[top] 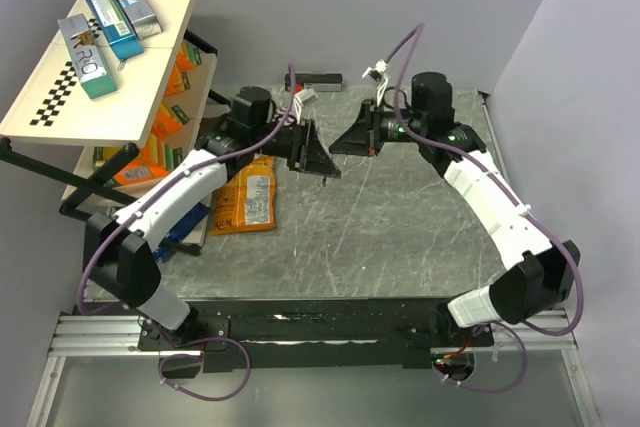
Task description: Unlock with the key
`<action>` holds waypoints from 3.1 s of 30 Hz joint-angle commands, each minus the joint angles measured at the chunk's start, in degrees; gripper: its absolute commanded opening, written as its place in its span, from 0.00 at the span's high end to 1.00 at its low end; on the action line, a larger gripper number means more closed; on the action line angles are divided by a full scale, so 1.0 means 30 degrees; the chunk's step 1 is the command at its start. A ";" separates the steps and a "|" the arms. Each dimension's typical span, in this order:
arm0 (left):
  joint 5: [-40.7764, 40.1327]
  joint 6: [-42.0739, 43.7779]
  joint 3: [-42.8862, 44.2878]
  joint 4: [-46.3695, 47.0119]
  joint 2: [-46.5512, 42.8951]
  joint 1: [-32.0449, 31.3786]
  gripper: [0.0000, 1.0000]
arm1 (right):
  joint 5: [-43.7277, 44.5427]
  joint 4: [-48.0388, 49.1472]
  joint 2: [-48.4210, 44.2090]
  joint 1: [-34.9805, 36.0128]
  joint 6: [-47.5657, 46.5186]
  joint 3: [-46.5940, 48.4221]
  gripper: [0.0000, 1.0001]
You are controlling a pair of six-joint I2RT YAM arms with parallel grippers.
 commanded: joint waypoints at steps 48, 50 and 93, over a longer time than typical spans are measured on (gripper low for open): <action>-1.4117 0.5129 0.4079 -0.6548 1.1596 -0.2688 0.09 | 0.7324 0.2115 1.0407 -0.0610 -0.4508 -0.4923 0.90; -1.4499 0.5424 0.2942 -0.6344 1.0396 -0.2688 0.07 | 0.7529 0.1909 1.0378 -0.0610 -0.4654 -0.4746 0.78; -1.3825 0.4400 -0.1842 -0.5698 -0.0507 0.2498 0.04 | 1.9424 -0.4216 0.8530 0.4664 0.2758 -0.3427 0.37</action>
